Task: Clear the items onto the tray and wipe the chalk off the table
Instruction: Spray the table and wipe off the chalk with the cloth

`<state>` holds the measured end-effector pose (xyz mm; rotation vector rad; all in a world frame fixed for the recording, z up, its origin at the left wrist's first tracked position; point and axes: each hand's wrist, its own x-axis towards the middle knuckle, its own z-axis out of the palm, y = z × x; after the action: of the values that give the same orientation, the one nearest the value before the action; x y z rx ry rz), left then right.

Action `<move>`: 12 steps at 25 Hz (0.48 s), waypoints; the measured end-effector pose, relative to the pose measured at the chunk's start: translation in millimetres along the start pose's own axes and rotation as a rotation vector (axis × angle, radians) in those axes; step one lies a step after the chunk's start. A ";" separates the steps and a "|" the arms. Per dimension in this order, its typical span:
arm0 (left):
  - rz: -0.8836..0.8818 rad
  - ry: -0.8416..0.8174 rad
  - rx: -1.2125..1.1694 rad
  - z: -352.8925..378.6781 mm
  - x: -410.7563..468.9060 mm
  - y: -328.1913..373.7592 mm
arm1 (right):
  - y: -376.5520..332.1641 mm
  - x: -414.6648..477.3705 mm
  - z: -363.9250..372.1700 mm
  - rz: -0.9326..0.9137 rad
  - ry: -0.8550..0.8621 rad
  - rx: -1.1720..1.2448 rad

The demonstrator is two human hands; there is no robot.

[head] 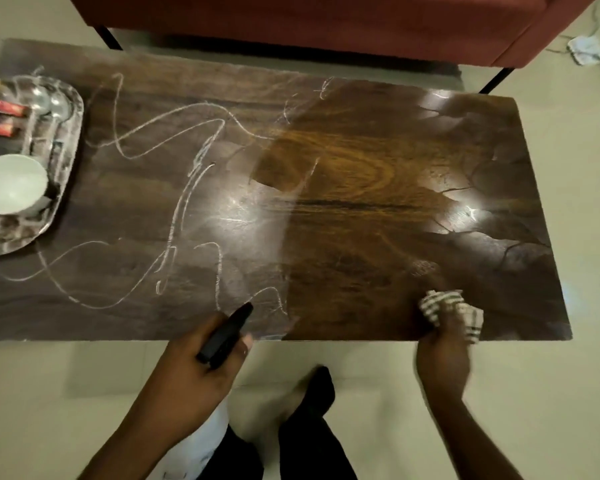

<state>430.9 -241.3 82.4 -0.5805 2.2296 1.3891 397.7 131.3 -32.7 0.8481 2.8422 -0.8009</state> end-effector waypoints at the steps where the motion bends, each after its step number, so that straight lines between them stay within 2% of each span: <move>1: -0.003 0.022 -0.027 -7.2 2.2 -3.7 | -16.8 -20.8 20.6 -0.029 0.004 0.000; 2: 0.007 0.049 -0.050 -13.6 5.7 -6.1 | -41.3 -53.4 49.9 -0.107 -0.035 -0.001; 3: 0.017 0.089 -0.078 -20.3 10.2 -6.0 | -64.6 -91.5 81.2 -0.257 -0.088 -0.051; 5: 0.047 0.166 -0.139 -37.1 22.5 -0.6 | -121.0 -161.8 127.5 -0.582 -0.227 -0.006; 7: 0.072 0.228 -0.163 -52.2 41.2 7.1 | -161.5 -186.6 141.9 -0.784 -0.345 0.019; 9: 0.110 0.211 -0.152 -65.9 57.5 13.7 | -169.6 -169.4 139.1 -0.950 -0.435 -0.073; 10: 0.139 0.182 -0.139 -73.5 66.0 16.7 | -163.3 -148.6 130.7 -0.956 -0.452 -0.164; 12: 0.168 0.113 -0.153 -89.0 86.7 20.5 | -140.1 -84.4 105.5 -0.800 -0.382 -0.289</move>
<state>335.6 -323.6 82.5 -0.5443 2.3200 1.6605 386.7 -62.8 -41.4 -0.4708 2.7815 -0.4860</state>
